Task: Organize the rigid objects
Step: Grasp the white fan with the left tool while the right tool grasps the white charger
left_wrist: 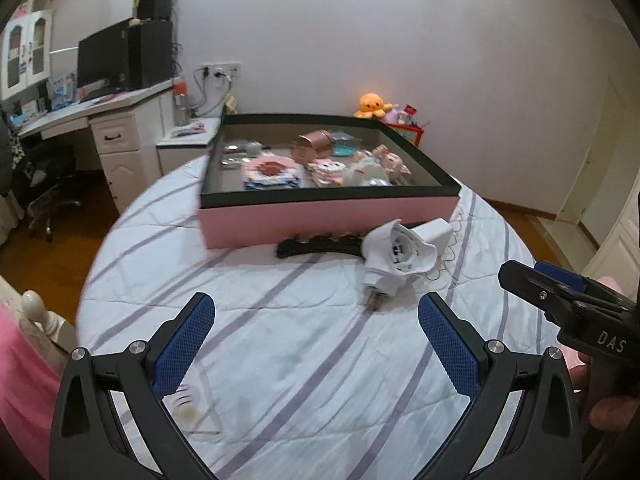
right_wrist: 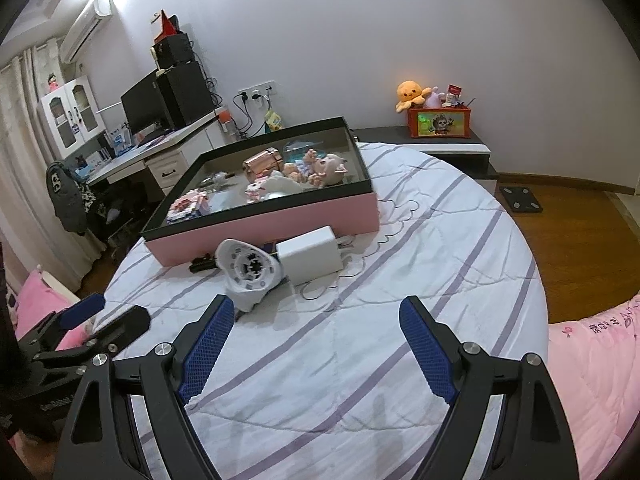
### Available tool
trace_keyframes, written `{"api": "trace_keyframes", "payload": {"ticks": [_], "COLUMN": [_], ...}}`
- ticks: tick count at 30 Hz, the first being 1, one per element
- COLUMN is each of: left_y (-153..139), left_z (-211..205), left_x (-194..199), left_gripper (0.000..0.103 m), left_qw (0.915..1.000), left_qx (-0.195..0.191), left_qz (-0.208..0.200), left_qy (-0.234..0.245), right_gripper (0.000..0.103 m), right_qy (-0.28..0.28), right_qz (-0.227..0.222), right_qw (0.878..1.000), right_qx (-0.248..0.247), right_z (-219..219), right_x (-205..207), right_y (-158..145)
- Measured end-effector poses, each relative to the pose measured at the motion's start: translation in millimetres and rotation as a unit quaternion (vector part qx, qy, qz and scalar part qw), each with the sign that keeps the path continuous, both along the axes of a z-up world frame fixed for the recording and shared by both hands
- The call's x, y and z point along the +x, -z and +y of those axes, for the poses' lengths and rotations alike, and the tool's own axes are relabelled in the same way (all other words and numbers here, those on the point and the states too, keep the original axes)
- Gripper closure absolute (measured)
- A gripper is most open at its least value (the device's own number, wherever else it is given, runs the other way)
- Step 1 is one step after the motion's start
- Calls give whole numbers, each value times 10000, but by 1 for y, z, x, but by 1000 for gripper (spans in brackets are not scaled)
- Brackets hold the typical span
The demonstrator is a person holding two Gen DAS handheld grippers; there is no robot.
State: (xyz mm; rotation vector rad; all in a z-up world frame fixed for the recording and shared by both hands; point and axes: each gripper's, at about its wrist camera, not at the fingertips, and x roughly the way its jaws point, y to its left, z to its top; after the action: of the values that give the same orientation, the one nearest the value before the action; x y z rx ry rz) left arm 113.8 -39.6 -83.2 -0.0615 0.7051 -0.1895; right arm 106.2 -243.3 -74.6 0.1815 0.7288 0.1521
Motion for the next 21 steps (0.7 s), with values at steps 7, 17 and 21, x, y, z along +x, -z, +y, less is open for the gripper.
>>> {"api": "trace_keyframes", "payload": {"ticks": [7,17,21], "left_y": [20,33,38], "left_z": [-40,-70,-61], "left_x": [34,81,85], "left_gripper": [0,2,30], "left_qw": [9990,9969,9961], "left_qx": [283,447,46], "left_qz": [215,497,674], "left_qy": [260,404,564], "right_gripper": [17,17,17], "right_qy": [192,221,154], "right_qz": [186,349,411], "right_qw": [9996,9990,9990], "right_qx": [81,166,95], "right_z": [-22,-37,-34], "right_x": [12,31,37], "right_y": [17,33,36]}}
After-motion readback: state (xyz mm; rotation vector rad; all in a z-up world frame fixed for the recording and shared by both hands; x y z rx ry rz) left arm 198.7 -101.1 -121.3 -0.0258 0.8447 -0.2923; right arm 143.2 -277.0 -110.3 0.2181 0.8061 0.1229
